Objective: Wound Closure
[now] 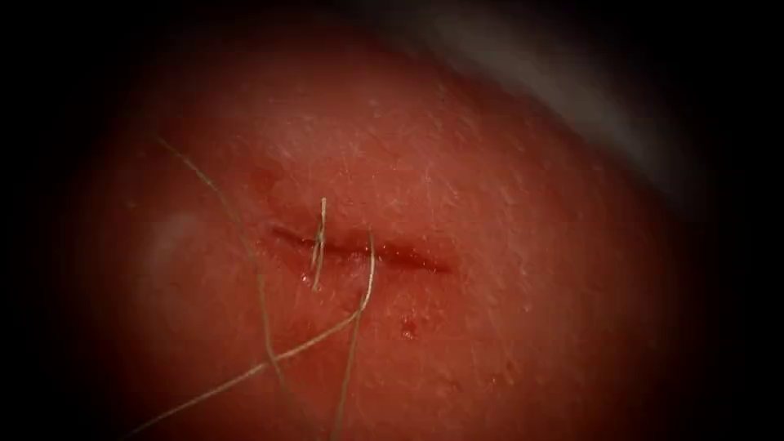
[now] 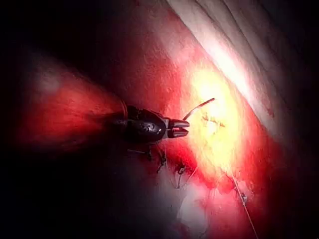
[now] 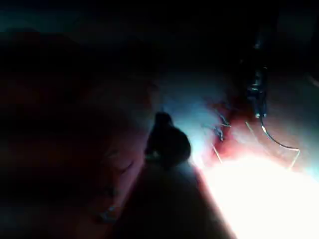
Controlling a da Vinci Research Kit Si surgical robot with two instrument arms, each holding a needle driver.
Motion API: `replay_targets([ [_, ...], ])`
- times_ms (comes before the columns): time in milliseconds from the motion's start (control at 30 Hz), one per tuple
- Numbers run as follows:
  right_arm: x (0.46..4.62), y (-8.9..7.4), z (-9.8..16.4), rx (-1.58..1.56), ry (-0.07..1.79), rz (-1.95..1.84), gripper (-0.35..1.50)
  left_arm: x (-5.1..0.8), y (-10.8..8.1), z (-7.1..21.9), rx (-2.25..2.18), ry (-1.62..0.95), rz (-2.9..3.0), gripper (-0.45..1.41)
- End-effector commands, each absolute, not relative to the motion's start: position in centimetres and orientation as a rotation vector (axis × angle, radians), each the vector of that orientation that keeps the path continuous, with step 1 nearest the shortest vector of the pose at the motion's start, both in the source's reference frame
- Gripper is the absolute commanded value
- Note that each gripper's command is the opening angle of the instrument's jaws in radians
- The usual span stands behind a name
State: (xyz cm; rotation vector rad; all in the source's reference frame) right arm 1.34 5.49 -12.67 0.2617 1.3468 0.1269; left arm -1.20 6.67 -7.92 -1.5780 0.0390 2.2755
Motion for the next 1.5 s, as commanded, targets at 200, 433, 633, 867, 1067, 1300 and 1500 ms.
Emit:
replay_targets([
  [200,1.15,5.7,-12.7,0.233,1.39,0.203,1.27,-1.24,6.6,-7.9,-1.577,0.034,2.276,-0.35],
  [433,0.37,6.5,-12.3,0.18,1.402,0.347,1.24,-1.23,6.6,-7.8,-1.575,0.034,2.28,-0.35],
  [633,0.38,6.8,-11.7,0.09,1.388,0.365,1.25,-1.23,6.6,-7.8,-1.568,0.029,2.282,-0.35],
  [867,0.91,6.9,-11.0,-0.033,1.311,0.357,1.19,-1.23,6.6,-7.8,-1.567,0.03,2.282,-0.35],
  [1067,1.12,7.0,-10.9,-0.071,1.293,0.361,1.19,-1.23,6.6,-7.8,-1.566,0.031,2.282,-0.35],
  [1300,1.24,7.0,-10.6,-0.09,1.271,0.354,1.15,-1.23,6.6,-7.8,-1.565,0.031,2.282,-0.35],
  [1500,1.16,7.1,-10.5,-0.016,1.234,0.284,-0.35,-1.23,6.6,-7.8,-1.564,0.032,2.282,-0.35],
])
